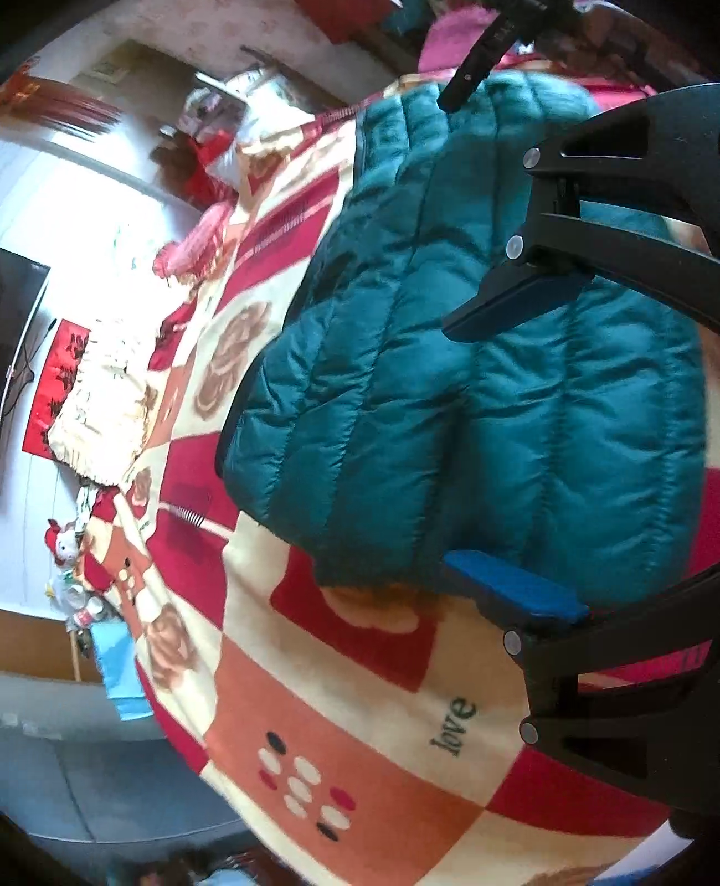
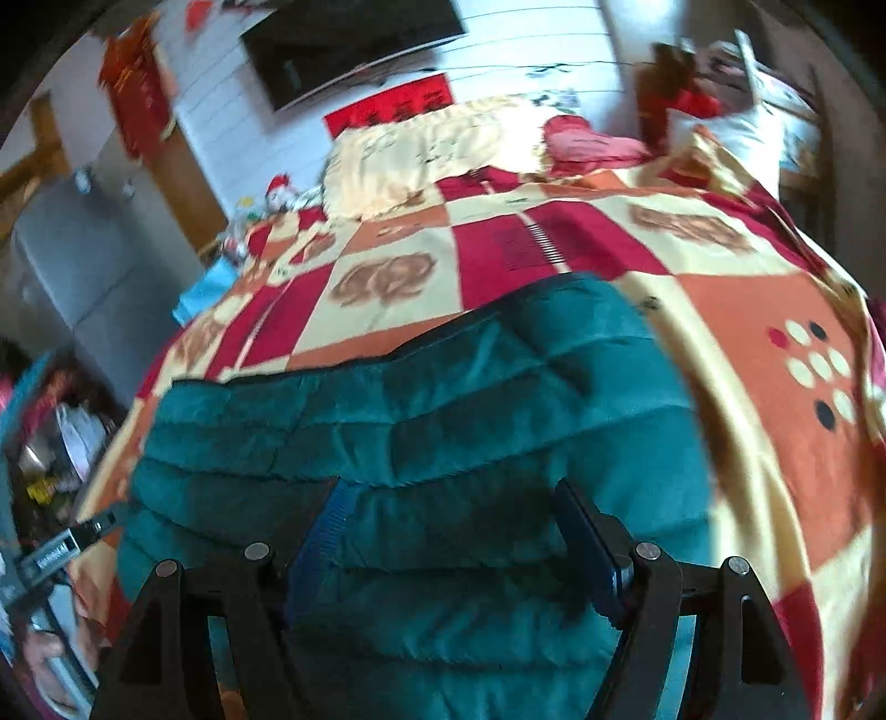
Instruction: Fold large clothes
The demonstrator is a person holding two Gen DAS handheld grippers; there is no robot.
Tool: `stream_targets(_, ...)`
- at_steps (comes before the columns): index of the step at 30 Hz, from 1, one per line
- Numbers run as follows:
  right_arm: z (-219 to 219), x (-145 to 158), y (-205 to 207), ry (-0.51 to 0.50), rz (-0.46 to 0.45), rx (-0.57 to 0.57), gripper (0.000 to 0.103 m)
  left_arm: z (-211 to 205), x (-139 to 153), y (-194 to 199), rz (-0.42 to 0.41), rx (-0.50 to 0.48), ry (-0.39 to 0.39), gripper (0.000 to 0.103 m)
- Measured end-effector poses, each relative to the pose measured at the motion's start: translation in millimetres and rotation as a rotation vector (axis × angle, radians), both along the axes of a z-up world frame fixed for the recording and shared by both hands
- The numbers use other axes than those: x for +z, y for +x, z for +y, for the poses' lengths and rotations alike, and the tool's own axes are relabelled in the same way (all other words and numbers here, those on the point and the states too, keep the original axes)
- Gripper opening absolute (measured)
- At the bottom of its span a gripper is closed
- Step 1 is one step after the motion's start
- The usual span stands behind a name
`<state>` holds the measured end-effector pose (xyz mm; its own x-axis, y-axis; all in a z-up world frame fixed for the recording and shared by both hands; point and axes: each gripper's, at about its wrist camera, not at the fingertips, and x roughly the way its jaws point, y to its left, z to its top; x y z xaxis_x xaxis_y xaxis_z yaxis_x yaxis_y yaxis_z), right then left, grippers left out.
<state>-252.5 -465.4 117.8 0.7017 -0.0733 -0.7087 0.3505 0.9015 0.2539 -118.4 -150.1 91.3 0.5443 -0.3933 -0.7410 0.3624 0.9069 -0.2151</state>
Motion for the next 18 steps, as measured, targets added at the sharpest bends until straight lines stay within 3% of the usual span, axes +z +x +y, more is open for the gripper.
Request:
stream_targets(5,12.6,-21.1,26.9,-0.128,0.054,0.021,0.074,-18.2,-15.0,8.5,-0.032,-0.003,0.112,0.079)
stream_targets(8,13.6,-35.1,37.7,-0.186,0.081,0.035,0.075,-22.4,-21.7,9.7,-0.061,-0.009,0.139,0.084)
stream_targets(14,5.8,-48.5,45.3,-0.180,0.081,0.017,0.077,-19.9,-29.5,14.5,-0.049,-0.002,0.126,0.085)
stream_targets(18,11.2,-37.9,37.0,-0.167,0.081,0.003,0.076,-19.9,-29.7,13.9,-0.033,-0.002,0.126,0.085)
